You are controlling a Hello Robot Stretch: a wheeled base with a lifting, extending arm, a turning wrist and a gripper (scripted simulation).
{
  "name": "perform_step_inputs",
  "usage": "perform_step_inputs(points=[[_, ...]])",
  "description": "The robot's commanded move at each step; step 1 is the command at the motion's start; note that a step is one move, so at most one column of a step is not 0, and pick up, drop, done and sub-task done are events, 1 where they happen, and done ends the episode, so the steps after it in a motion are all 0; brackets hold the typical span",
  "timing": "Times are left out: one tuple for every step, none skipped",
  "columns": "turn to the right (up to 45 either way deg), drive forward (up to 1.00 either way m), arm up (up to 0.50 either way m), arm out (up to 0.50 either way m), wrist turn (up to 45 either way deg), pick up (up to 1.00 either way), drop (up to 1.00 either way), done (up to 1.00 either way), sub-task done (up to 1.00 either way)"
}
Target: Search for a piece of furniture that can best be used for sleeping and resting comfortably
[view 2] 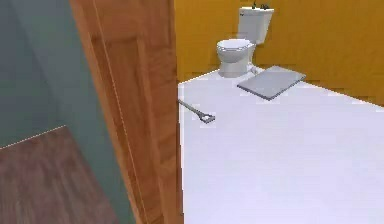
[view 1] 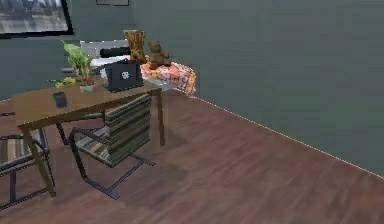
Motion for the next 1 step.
perform_step_inputs(points=[[0.0, 1.00, 0.00, 0.00, 0.0, 0.00, 0.00, 0.00, 0.00]])
